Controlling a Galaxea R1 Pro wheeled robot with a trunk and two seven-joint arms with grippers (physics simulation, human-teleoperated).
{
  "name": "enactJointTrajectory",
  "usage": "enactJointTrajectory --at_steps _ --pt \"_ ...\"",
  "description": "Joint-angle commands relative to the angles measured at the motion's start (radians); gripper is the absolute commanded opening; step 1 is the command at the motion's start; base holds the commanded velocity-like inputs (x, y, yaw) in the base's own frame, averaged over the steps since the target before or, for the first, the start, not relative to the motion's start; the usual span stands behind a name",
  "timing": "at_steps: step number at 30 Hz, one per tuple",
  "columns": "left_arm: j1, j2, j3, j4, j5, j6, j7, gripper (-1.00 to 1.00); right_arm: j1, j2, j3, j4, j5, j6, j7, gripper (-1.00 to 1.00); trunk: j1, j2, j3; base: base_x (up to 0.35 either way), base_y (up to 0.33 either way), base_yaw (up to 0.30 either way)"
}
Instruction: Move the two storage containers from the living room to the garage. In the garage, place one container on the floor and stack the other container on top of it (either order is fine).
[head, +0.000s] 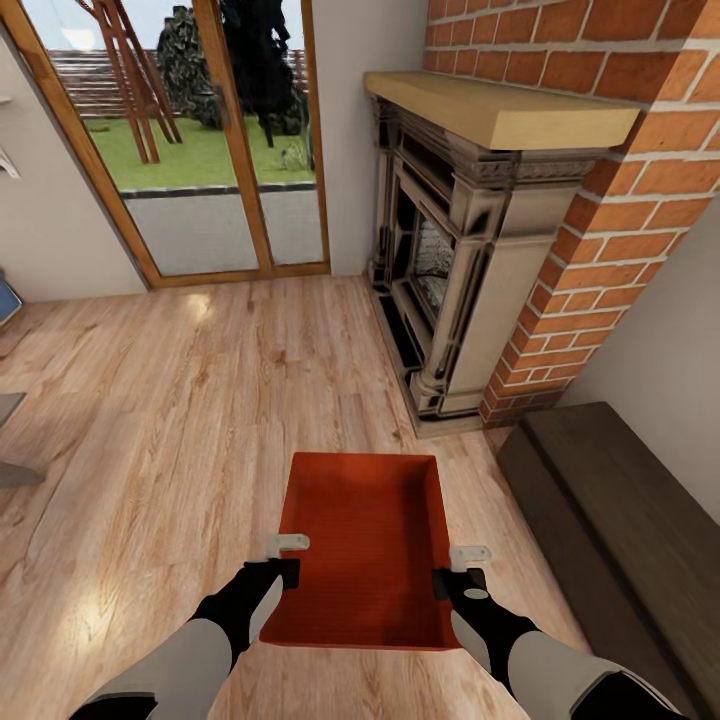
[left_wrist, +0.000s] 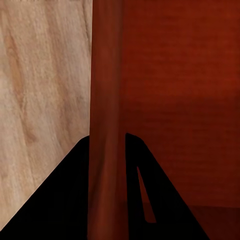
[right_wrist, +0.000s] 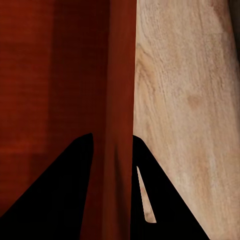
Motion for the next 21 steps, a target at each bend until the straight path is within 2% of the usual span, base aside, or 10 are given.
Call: enactJointTrajectory --at_steps 1,12,21 --pt "0.0 -0.001 0.009 0.001 -0.003 0.006 0.002 -1.0 -0.001 0.0 0.012 -0.011 0.002 -0.013 0.001 -1.0 0.0 -0.001 -0.001 0.0 0.0 0.0" --pt "0.0 -0.001 0.009 0.001 -0.003 0.006 0.002 -1.0 -0.001 0.0 0.012 -0.011 0.002 -0.016 -0.001 -1.0 0.0 -0.001 -0.001 0.0 0.0 0.0" --pt "0.0 -0.001 0.009 0.0 -0.003 0.006 0.002 -1.0 -0.001 0.0 0.011 -0.011 0.004 -0.06 -0.002 -1.0 0.0 -0.001 -0.001 0.0 0.0 0.0"
